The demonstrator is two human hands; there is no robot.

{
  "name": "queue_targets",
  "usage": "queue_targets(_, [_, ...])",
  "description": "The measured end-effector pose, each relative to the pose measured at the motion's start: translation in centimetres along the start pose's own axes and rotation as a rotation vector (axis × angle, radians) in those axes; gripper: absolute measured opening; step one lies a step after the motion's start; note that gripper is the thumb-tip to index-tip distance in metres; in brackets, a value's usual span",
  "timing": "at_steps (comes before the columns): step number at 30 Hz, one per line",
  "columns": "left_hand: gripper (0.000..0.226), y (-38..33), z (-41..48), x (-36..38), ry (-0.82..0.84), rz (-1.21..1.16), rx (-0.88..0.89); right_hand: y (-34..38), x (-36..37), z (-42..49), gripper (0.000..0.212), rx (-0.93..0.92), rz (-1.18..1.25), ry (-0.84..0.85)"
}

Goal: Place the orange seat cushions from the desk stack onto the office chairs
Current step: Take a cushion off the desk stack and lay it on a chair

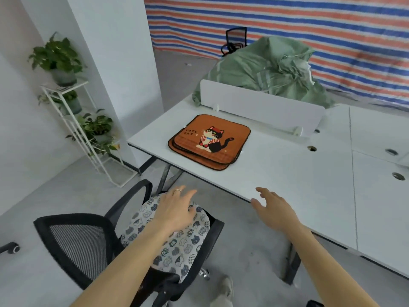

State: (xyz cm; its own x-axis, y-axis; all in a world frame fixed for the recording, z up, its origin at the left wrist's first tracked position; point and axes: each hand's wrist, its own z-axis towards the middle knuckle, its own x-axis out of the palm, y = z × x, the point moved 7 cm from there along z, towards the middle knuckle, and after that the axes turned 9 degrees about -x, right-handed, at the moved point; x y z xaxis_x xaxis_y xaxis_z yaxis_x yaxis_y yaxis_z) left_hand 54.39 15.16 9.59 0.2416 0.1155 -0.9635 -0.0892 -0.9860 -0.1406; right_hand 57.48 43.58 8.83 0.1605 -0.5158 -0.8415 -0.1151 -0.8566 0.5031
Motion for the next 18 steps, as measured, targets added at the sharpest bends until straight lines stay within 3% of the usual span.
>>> queue_targets(11, [0.062, -1.4, 26.5, 6.3, 0.239, 0.034, -0.17, -4.9, 3.3, 32.1, 0.06, 0.177, 0.199, 0.147])
queue_targets(18, [0.068, -2.2, 34.3, 12.6, 0.346, 0.043, -0.195, -7.6, 7.5, 42.3, 0.067, 0.284, 0.144, 0.13])
